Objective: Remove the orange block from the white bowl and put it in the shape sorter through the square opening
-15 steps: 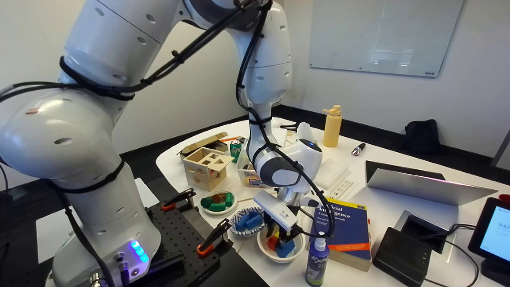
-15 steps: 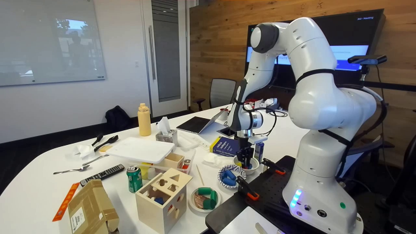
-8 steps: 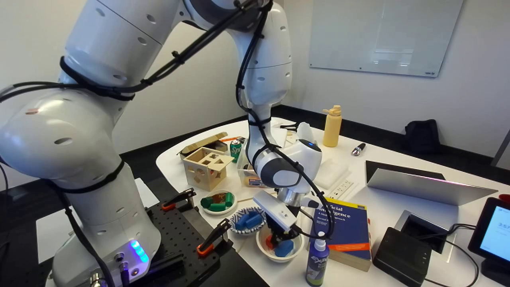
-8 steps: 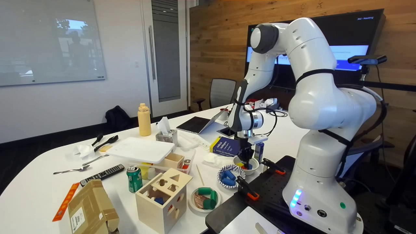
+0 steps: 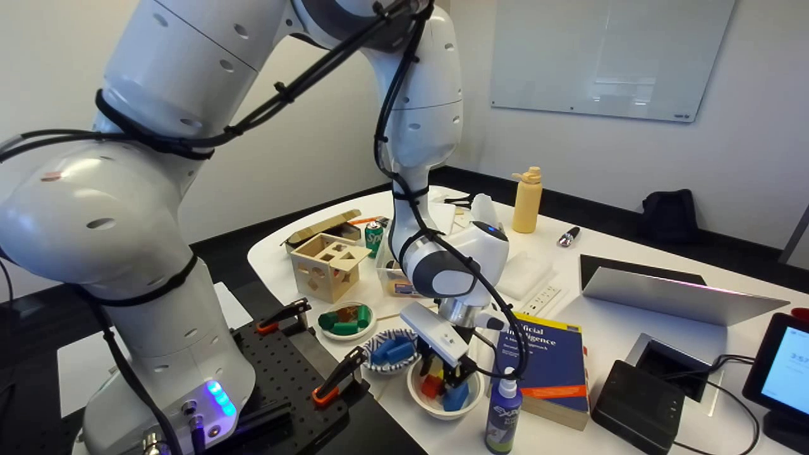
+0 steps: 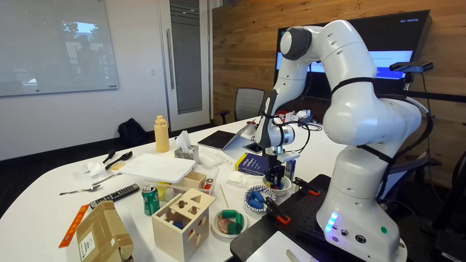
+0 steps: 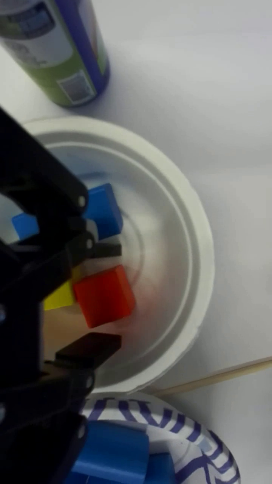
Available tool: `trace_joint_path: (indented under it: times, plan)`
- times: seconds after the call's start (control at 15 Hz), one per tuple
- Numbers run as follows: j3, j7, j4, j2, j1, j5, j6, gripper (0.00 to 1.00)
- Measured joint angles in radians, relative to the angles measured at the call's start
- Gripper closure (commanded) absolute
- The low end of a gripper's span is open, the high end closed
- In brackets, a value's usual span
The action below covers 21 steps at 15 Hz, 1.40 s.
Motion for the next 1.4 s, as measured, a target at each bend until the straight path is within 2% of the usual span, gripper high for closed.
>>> trace_joint_path:
  times: [0.07,0.13,0.2,0.53,1.07,1.4]
  plan:
    - [0.002,0.000,-0.001,0.002,0.001,0.000,0.000,0.57]
    - [0.002,0.000,-0.001,0.004,0.003,0.000,0.000,0.51]
    - [0.002,0.000,-0.001,0.005,0.007,-0.001,0.000,0.52]
    - [0.001,0.001,0.000,0.024,0.020,-0.002,0.003,0.91]
    - [0.001,0.002,0.004,0.020,0.022,-0.002,0.002,0.92]
    - [0.001,0.002,-0.028,-0.113,0.023,-0.004,-0.059,0.92]
